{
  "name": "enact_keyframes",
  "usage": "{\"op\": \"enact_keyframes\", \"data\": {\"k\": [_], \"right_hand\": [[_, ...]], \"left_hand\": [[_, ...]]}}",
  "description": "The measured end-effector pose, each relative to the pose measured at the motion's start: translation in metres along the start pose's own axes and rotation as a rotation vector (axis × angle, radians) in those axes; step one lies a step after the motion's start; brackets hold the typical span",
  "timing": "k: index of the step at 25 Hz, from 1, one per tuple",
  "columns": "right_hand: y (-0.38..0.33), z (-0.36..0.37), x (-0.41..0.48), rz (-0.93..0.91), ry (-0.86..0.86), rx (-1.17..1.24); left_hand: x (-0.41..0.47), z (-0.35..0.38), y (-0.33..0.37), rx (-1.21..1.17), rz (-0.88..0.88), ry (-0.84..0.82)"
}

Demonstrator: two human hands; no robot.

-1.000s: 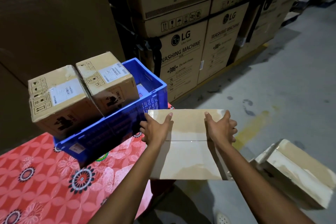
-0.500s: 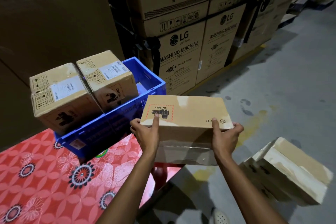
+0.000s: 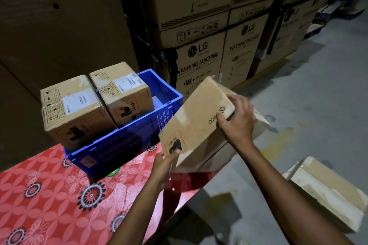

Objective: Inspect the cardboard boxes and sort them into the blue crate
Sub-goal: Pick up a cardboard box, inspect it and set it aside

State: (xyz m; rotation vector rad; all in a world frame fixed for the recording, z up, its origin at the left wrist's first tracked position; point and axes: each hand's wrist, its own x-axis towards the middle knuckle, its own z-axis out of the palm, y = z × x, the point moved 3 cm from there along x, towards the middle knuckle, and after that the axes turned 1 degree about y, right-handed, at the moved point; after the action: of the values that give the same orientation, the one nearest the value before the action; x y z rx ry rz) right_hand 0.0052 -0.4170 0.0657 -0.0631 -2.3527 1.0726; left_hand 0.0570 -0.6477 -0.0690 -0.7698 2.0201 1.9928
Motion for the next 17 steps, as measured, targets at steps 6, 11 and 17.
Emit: {"op": "enact_keyframes", "data": {"k": [6, 11, 17], "right_hand": [[-0.04, 0.038, -0.039, -0.441, -0.381, 0.038], [-0.02, 0.029, -0.049, 0.01, -0.37, 0.433], [0.014, 0.008, -0.048, 0.561, -0.479, 0.732]], "left_hand": [[-0.016, -0.007, 0.065, -0.006, 0.405, 0.152], [-0.032, -0.008, 0.086, -0.163, 0.423, 0.089], [-0.034, 0.014, 0.079, -0.107, 0.425, 0.067]]}}
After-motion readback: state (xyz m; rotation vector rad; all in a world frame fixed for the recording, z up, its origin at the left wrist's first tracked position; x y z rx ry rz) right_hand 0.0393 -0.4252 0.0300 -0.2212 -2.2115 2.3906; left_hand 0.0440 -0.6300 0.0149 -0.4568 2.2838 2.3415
